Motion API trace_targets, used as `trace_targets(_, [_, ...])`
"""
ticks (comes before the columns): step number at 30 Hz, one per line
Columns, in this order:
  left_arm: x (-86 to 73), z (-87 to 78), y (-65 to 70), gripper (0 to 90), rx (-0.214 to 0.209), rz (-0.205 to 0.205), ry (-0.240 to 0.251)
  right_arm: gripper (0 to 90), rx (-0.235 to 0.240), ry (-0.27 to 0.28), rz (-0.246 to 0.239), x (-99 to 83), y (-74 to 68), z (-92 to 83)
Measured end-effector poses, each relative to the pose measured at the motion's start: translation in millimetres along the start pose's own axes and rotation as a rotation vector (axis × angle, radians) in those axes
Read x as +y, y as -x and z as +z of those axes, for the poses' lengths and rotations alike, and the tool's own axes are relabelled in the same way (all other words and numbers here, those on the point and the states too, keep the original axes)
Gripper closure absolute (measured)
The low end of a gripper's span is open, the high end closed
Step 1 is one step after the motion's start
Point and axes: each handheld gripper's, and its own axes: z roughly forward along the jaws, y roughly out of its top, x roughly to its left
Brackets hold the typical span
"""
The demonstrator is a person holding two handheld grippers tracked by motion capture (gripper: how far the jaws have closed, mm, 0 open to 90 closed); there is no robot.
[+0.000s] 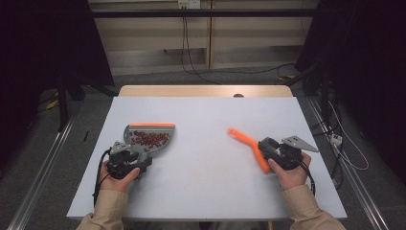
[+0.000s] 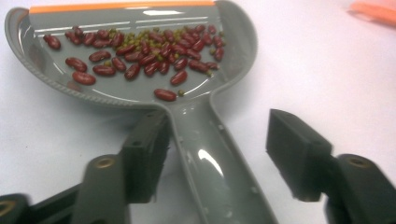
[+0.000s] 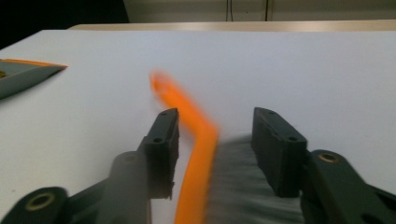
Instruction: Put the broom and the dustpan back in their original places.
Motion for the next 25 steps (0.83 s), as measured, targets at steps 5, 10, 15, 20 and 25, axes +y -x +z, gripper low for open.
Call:
trace_targets(5, [-1.3, -3.9, 0.5, 18.5, -0.048, 0.045, 0.057, 39.3, 0.060, 0.026, -0.048, 0.4, -3.8, -9.3])
trace_targets(10, [-2.0, -9.4, 0.5, 11.8, -0.086, 0.074, 0.114, 30.6, 0.083, 0.020, -0.077, -2.7, -3.5, -17.1])
trace_targets(15, [-4.5, -15.1, -2.4, 7.7, -0.130, 0.100, 0.150, 24.7, 0.123, 0.024, -0.110, -8.0, -5.8, -26.7])
trace_targets(20, [-6.9, -15.1, -3.4, 6.4, -0.143, 0.119, 0.166, 23.0, 0.143, 0.017, -0.118, -16.8, -5.2, -35.7])
trace_targets(25, [-6.0, -15.5, -3.3, 6.4, -0.151, 0.128, 0.189, 21.9, 0.126, -0.002, -0.128, -18.9, -1.4, -33.6])
